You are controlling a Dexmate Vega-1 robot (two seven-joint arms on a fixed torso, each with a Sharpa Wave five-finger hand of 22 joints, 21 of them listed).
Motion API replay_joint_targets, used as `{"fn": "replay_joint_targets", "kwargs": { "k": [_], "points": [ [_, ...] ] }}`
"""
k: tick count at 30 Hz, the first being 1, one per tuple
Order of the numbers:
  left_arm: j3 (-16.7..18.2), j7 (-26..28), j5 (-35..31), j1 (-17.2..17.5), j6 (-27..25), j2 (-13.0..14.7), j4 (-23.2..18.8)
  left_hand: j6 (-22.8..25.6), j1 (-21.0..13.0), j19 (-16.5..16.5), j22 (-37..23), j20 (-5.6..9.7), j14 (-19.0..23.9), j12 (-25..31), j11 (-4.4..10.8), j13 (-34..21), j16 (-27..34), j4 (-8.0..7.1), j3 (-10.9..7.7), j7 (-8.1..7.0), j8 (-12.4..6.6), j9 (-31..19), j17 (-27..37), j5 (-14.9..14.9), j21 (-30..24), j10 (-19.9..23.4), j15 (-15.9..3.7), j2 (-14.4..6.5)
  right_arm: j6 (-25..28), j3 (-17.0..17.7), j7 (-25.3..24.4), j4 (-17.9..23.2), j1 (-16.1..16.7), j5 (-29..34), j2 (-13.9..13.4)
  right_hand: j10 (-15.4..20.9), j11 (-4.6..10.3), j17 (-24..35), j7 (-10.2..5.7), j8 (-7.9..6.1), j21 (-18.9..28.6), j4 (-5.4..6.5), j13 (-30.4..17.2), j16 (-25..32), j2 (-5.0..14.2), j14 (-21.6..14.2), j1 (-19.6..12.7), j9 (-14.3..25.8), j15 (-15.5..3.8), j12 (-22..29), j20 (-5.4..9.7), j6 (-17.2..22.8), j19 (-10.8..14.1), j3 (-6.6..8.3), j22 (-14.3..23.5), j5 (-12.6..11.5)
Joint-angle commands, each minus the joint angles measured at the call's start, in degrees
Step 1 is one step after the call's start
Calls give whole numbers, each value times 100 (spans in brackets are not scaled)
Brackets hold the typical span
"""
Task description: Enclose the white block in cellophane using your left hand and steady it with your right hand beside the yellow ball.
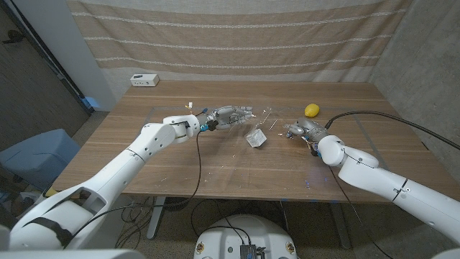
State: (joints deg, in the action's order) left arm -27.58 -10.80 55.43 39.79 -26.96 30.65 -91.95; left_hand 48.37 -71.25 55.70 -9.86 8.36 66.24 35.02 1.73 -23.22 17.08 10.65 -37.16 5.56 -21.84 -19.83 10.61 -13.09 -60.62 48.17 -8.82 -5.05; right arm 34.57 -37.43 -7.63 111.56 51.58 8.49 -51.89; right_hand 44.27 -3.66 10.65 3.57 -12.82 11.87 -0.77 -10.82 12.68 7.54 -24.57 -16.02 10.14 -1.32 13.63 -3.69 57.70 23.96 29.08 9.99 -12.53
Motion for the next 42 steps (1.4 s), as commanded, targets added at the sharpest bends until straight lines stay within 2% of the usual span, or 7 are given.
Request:
{"fn": "replay_joint_targets", "kwargs": {
  "k": [1, 8, 13, 22, 27, 38, 42],
  "points": [
    [-193, 910, 120, 62, -56, -209, -222, -6, -112, 8, 13, 158, 331, -20, -101, -447, -107, -11, -130, 102, 47, -35, -21, -75, 1, -18, -449, -27, -73, 101, -47, 85, 121, -75, -90, 12, 21, 9, -14, 22, -10, -60, -19, -35, -6, -51, -84, 13, 27, -12, -17, -14, 46, 15, 11, -25],
    [-606, 406, -62, -208, -37, -393, 197, -27, -101, -23, 22, 129, 333, -62, -82, -425, -157, -49, -197, 91, 60, -58, -23, -88, 20, -18, -433, -41, -99, 161, -73, 113, 193, -123, -140, 15, 22, 12, -8, 37, -12, -70, -20, -44, -20, -50, -82, 14, 29, -24, -21, -17, 47, 18, 11, -23],
    [-989, -996, -287, -527, 508, -651, 982, -280, 108, -270, 34, 22, 31, -295, -65, -333, -341, -159, -256, 23, 194, -87, 18, -61, 140, -210, -392, -16, -153, 200, -63, 73, 218, -186, -167, 20, 13, 17, -6, 53, -13, -67, -20, -46, -23, -51, -72, 15, 38, -30, -22, -32, 49, 17, 11, -21],
    [-1308, -2929, -697, -874, 1700, -1198, 2220, -1259, 1767, -1280, 44, -611, -1780, -1438, -623, 52, -593, -550, 261, 227, 786, 23, 105, 83, 825, -1288, 459, 458, -339, 265, -68, -13, 251, -256, -216, 8, 10, 30, -7, 66, -16, -50, -21, -48, -21, -49, -44, 15, 43, -47, -23, -34, 49, 11, 12, -17],
    [-1631, -4025, -1388, -1314, 2737, -1458, 3056, -2060, 3148, -2395, 30, -1224, -3399, -2123, -1052, 110, -654, -1024, 803, 411, 1058, 36, 97, 170, 1684, -2337, 1339, 332, -407, 327, -76, -39, 276, -304, -256, -18, -25, 33, -2, 96, -17, -47, -22, -54, -19, -46, -35, 16, 42, -68, -24, -79, 50, 15, 12, -17],
    [-2127, -2318, -4472, -1408, 4967, -786, 2149, -497, 3832, -2928, 12, -1512, -3214, -1815, -821, 261, -453, -1122, 635, 411, 560, 36, -7, -1, 2396, -1125, 1318, -250, -679, 581, -208, -74, 468, -546, -330, -168, -74, 39, -7, 189, -25, -64, -26, -86, -20, -3, -34, 20, 74, -150, -31, -278, 42, 35, 12, -19],
    [-2156, -1490, -5555, -1300, 5346, -535, 1685, -75, 3831, -3273, -2, -1379, -3025, -1793, -608, 363, -483, -837, 446, 263, 541, 160, -47, -171, 2691, -796, 1065, -236, -832, 664, -366, -84, 565, -563, -337, -1192, 10, 88, -181, 331, -48, -154, -45, -186, -22, 339, -57, 37, 164, -368, -48, -1285, -25, 63, 17, -27]
  ]
}}
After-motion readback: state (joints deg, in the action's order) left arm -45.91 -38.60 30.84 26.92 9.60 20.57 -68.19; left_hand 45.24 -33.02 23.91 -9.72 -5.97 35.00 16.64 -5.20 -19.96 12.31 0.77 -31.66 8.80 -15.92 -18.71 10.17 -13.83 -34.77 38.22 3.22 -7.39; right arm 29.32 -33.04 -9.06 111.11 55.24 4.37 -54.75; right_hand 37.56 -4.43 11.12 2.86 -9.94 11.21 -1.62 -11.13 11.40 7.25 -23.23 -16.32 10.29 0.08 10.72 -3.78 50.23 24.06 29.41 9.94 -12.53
